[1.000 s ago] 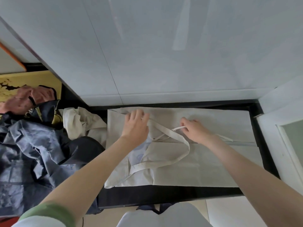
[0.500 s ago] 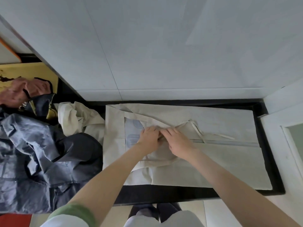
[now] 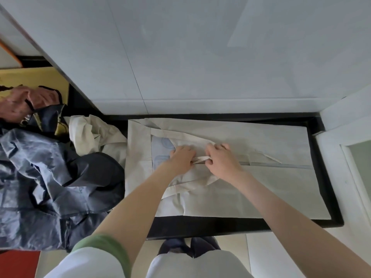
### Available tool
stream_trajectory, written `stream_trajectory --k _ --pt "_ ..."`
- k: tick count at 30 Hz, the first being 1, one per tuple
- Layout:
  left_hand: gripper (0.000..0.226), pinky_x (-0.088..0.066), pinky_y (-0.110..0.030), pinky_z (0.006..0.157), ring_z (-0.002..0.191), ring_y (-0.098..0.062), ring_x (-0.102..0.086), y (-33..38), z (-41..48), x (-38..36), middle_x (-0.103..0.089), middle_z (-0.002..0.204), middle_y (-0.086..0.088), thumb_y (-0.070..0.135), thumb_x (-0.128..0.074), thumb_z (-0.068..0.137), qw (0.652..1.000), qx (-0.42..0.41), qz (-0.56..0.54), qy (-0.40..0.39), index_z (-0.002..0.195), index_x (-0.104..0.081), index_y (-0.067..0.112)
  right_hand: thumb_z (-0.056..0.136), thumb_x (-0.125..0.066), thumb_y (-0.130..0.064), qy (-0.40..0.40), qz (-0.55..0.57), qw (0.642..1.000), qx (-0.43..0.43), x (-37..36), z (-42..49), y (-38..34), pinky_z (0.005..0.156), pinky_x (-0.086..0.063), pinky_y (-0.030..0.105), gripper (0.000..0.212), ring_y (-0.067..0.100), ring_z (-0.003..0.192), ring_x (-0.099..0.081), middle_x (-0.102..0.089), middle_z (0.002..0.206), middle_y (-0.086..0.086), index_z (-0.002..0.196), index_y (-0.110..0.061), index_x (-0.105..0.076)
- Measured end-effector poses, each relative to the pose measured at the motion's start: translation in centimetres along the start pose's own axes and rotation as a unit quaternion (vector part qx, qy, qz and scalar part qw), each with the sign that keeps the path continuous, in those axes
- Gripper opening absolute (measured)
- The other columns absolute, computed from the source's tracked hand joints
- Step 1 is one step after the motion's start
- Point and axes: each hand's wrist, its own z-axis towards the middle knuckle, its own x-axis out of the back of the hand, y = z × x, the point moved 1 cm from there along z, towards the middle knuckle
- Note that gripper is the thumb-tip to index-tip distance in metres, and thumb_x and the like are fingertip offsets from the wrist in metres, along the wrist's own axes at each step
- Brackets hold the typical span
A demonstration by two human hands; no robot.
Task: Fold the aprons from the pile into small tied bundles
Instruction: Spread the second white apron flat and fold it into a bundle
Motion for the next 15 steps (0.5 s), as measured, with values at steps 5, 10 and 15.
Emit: stream_trajectory --k 5,10,15 --pt "0.008 -0.031 -0.033 0.092 0.117 -0.027 -0.04 0.0 -0.3 -0.1 -0.047 0.12 -0.005 0.012 -0.041 0.096 1.0 0.004 0.005 -0.005 0.093 -0.045 0.019 0.092 -0.047 -0.006 0.131 0.207 0.961 -0.132 3.3 -0.9 1.7 0.06 -0.036 0.033 0.021 0.025 0.068 -0.049 -0.048 0.074 0.003 0.111 -0.011 -0.04" --pt "0.021 -0.031 -0.038 0.098 0.122 -0.03 -0.036 -0.1 -0.6 -0.3 -0.042 0.129 -0.007 0.008 -0.038 0.096 1.0 -0.002 0.023 -0.001 0.112 -0.05 0.012 0.093 -0.048 -0.006 0.244 0.314 0.902 -0.164 5.7 -2.0 4.1 0.062 -0.041 0.032 0.012 0.024 0.068 -0.054 -0.058 0.08 0.012 0.102 -0.014 -0.049" --pt "0.026 -0.031 -0.037 0.099 0.122 -0.029 -0.036 -0.1 -0.5 -0.9 -0.041 0.132 -0.008 0.015 -0.042 0.098 0.999 0.002 0.046 0.003 0.123 -0.046 0.012 0.101 -0.043 -0.019 0.316 0.296 0.885 -0.17 7.6 -3.8 6.8 0.062 -0.049 0.039 0.008 0.03 0.07 -0.06 -0.056 0.076 0.007 0.099 -0.017 -0.051"
